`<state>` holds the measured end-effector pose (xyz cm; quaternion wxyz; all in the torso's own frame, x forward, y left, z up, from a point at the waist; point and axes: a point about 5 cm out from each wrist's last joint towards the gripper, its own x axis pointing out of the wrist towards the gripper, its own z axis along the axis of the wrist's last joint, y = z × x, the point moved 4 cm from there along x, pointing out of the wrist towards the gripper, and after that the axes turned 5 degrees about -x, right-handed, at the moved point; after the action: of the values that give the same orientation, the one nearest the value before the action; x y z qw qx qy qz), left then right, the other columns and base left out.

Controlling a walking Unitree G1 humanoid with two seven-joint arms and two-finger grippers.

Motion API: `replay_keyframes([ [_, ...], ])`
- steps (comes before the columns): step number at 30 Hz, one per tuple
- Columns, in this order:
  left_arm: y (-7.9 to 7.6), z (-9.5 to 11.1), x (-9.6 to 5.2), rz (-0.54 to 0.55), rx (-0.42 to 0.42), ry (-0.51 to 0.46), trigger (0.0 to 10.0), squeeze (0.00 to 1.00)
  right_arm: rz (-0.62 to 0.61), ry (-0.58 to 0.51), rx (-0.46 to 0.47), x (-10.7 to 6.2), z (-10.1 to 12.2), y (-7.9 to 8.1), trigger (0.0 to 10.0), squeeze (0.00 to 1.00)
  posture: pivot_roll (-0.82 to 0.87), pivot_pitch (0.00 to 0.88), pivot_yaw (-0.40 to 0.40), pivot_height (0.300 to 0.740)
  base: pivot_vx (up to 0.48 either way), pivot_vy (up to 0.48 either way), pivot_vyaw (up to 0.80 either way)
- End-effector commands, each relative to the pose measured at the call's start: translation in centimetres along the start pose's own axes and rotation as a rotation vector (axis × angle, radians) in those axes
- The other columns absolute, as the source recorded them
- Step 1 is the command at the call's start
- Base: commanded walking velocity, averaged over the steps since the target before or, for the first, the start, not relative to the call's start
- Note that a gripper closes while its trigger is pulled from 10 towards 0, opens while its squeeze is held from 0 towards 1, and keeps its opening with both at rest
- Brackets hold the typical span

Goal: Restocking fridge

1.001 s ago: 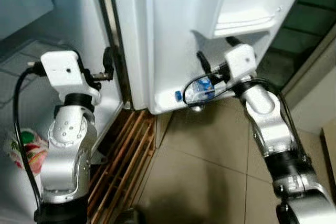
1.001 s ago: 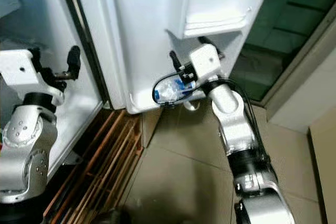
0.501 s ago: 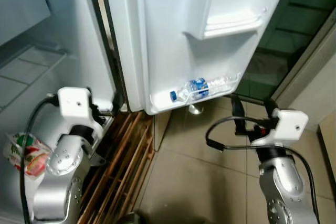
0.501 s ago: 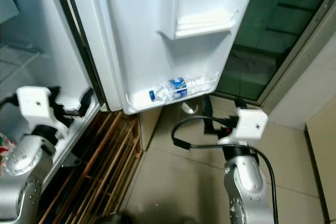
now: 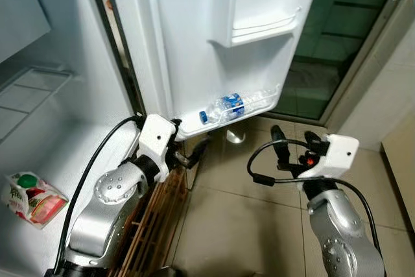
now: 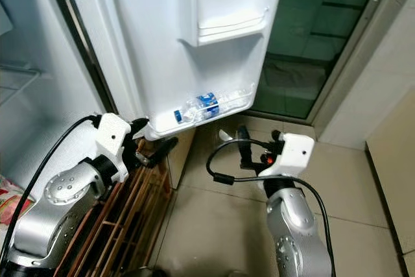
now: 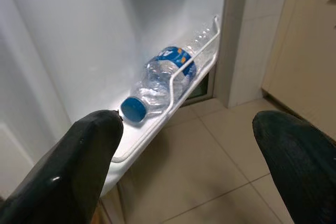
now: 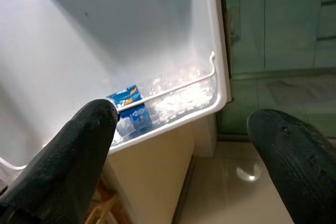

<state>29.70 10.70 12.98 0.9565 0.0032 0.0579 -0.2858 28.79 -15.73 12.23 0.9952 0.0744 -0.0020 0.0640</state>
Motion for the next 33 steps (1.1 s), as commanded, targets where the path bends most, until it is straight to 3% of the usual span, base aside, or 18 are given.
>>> replay_keyframes([
  [1,0.9,0.5,0.0,0.048,-0.003,-0.030,10.0,0.00,0.005,0.007,-0.009,0.2,0.2,-0.2,10.0,0.00,-0.11,0.000,0.055,0.740,0.000,0.000,0.00],
  [4,1.9,0.8,-0.2,0.145,-0.034,-0.077,10.0,0.00,0.027,0.010,-0.035,0.3,0.6,-0.1,10.0,0.00,-0.11,0.000,0.033,0.740,0.000,0.000,0.00],
  [7,1.9,0.8,-0.2,0.160,-0.041,-0.083,10.0,0.00,0.037,0.020,-0.046,0.2,0.5,-0.1,10.0,0.00,-0.11,0.000,0.021,0.740,0.000,0.000,0.00],
  [11,1.8,1.0,-0.4,0.193,-0.129,-0.143,10.0,0.00,0.055,0.042,-0.065,0.3,0.2,-0.4,10.0,0.00,-0.11,0.000,0.005,0.740,0.000,0.000,0.00],
  [13,1.8,1.1,-0.4,0.191,-0.117,-0.149,10.0,0.00,0.056,0.042,-0.066,0.4,0.2,-0.4,10.0,0.00,-0.11,0.000,0.005,0.740,0.000,0.000,0.00],
  [26,2.0,2.1,-0.3,0.195,-0.108,-0.195,10.0,0.00,0.055,0.053,-0.081,0.8,-0.2,-0.1,10.0,0.00,-0.12,0.000,0.026,0.740,0.000,-0.480,0.00],
  [33,3.1,2.0,0.8,0.266,-0.104,-0.187,10.0,0.00,0.067,0.068,-0.115,0.6,-0.6,0.2,10.0,0.00,-0.13,0.000,0.033,0.740,0.000,-0.476,0.00],
])
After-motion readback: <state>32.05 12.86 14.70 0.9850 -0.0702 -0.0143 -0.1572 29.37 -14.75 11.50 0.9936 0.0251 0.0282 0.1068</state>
